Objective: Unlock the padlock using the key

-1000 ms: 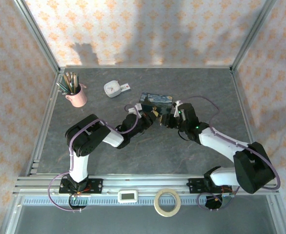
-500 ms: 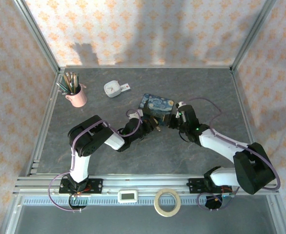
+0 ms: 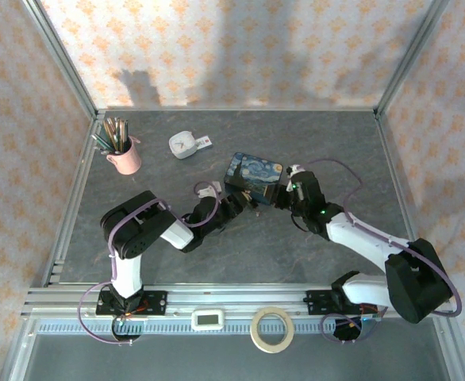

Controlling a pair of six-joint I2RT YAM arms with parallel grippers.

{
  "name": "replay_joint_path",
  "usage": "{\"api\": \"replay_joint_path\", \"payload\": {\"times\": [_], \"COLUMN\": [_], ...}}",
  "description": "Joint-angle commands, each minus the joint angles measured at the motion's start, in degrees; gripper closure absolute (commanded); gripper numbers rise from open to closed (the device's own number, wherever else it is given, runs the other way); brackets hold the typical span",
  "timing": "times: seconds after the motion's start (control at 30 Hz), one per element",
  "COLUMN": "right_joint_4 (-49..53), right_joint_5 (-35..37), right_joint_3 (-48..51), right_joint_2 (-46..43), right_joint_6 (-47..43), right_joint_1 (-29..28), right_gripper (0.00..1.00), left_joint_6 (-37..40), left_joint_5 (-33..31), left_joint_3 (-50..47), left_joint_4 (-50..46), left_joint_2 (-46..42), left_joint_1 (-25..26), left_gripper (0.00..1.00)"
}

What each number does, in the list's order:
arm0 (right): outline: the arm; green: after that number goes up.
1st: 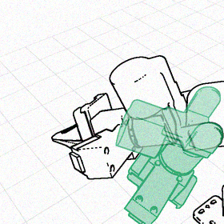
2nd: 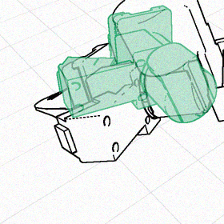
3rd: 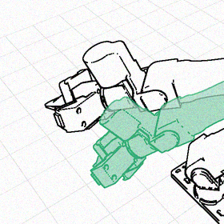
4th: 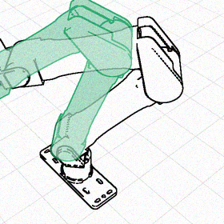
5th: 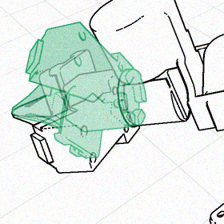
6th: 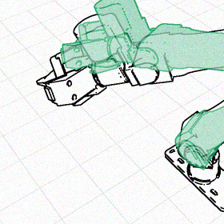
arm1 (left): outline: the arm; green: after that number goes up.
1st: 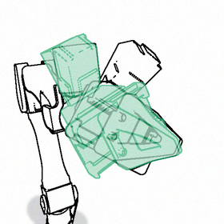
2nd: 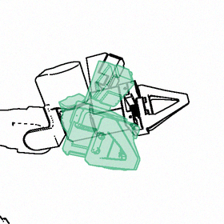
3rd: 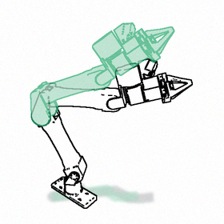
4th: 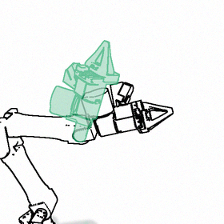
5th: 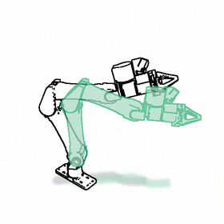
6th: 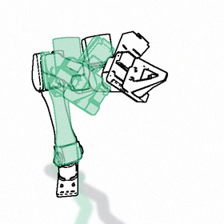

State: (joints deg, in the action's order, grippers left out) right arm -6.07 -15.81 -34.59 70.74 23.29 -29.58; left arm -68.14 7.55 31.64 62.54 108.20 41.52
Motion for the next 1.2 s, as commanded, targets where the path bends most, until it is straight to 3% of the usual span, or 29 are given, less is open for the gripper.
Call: {"api": "replay_joint_path", "payload": {"times": [0.0,0.23,0.47,0.6,0.83,1.17], "right_joint_4": [-0.8,9.0,25.4,29.7,31.4,26.9], "right_joint_5": [0.8,6.7,22.7,29.6,35.7,36.6], "right_joint_3": [0.3,-6.3,-21.1,-26.6,-30.3,-30.8], "right_joint_2": [-1.1,5.9,22.0,28.0,32.7,37.4], "right_joint_6": [-1.4,-7.3,-11.8,-12.5,-14.4,-18.3], "right_joint_1": [-1.5,-11.8,-19.9,-21.5,-21.7,-21.8], "right_gripper": [0.62,0.59,0.47,0.46,0.46,0.52], "left_joint_6": [-1.8,-2.4,2.3,4.1,3.8,2.2], "left_joint_5": [-2.2,-2.8,-4.1,-5.2,-4.7,-3.2], "left_joint_3": [-1.7,-5.9,-7.0,-6.9,-8.0,-9.2], "left_joint_4": [3.8,3.9,-2.9,-5.4,-4.1,-1.1], "left_joint_2": [-1.9,-7.5,-15.6,-18.5,-18.7,-17.2], "left_joint_1": [-0.9,-6.1,-11.9,-12.9,-13.6,-13.7], "left_gripper": [0.46,0.46,0.45,0.45,0.45,0.45]}}
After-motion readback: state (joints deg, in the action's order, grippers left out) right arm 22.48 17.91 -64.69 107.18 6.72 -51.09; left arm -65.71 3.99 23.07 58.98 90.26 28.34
